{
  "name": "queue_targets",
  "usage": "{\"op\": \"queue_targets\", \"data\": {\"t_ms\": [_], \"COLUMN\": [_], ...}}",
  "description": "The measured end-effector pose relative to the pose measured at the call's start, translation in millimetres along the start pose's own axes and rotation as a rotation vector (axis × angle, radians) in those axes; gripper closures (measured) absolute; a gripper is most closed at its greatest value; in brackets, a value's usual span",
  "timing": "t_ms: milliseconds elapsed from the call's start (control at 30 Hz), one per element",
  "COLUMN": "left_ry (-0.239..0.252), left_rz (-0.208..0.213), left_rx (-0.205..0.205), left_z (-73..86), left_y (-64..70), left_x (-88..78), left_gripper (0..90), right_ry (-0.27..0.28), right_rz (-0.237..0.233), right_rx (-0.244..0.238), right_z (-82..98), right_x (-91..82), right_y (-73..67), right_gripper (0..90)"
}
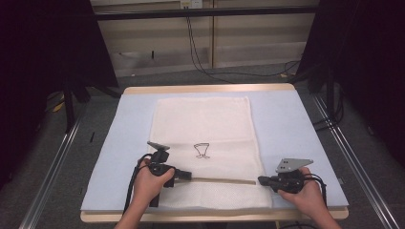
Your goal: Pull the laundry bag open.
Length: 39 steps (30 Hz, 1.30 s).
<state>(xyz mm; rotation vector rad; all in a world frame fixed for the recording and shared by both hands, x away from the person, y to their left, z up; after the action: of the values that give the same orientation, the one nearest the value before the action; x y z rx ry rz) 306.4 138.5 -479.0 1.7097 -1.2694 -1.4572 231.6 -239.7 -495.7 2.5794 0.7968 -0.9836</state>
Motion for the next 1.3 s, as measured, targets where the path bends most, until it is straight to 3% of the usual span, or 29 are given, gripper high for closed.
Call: {"op": "queue_targets", "data": {"t_ms": [767,1100,1167,1233,1300], "left_ry": [0.031,0.072,0.081,0.092,0.1], "left_rz": [-0.025,-0.029,-0.052,-0.039,-0.053], "left_rx": [-0.02,-0.024,-0.022,-0.03,-0.036], "left_z": [5.3,10.7,11.7,12.7,14.2], "left_y": [-12.1,-22.4,-24.9,-27.5,-29.8], "left_x": [-38.9,-64.0,-69.5,-74.9,-78.8], "left_gripper": [87.4,87.4,87.3,87.3,87.3], "right_ry": [-0.001,-0.003,-0.004,-0.001,-0.001], "right_rz": [-0.006,-0.004,-0.005,-0.005,-0.005], "right_rx": [0.003,0.008,0.008,0.008,0.007], "right_z": [0.1,0.0,-0.1,0.1,0.1], "right_x": [0.1,0.2,0.0,0.2,0.2], "right_y": [0.7,0.6,0.4,0.5,0.5], "right_gripper": [90.0,90.0,90.0,90.0,90.0]}}
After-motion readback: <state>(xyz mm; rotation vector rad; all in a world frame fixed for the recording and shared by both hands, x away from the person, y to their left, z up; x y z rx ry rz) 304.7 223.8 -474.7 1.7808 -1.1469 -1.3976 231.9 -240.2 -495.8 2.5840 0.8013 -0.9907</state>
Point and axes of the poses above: each handheld gripper's, and its own axes: x roughly forward along the jaws, z roughly out of its underside, y roughly to its right, the point moved 2 cm from there along x, roughly forward along the jaws, and after that the axes turned 15 degrees about z, right-handed, at the moved point
